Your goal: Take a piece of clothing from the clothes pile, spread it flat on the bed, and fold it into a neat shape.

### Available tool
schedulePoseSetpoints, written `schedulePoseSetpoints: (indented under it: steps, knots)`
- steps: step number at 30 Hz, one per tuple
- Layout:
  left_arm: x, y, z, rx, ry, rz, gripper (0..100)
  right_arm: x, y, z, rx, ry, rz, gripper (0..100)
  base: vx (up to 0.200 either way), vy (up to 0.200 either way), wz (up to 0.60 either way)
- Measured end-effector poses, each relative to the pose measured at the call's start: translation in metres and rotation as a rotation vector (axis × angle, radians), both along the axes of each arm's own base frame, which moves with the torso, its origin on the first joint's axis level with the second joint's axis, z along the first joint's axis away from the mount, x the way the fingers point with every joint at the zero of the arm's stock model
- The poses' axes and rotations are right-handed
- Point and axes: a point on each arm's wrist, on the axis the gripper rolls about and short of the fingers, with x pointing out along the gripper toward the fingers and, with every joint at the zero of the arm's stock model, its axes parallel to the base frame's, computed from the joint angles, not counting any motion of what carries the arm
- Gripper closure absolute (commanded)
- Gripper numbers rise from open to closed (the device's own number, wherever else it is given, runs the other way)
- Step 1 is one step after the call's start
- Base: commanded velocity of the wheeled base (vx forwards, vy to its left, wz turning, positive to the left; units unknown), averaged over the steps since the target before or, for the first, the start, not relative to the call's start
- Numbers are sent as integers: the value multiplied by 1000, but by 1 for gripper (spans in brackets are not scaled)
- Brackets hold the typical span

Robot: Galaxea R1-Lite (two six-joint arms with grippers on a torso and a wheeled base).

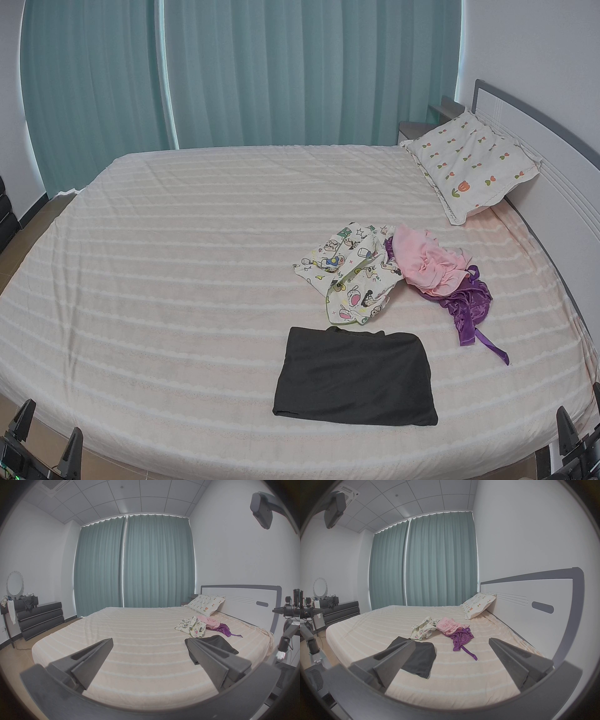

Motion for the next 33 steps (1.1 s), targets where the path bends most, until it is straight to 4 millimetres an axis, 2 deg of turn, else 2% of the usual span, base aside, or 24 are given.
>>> schedulePoseSetpoints:
  steps: [33]
  knots:
    - [0,0,0,0,3,0,0,0,0,0,2,2,4,0,0,0,0]
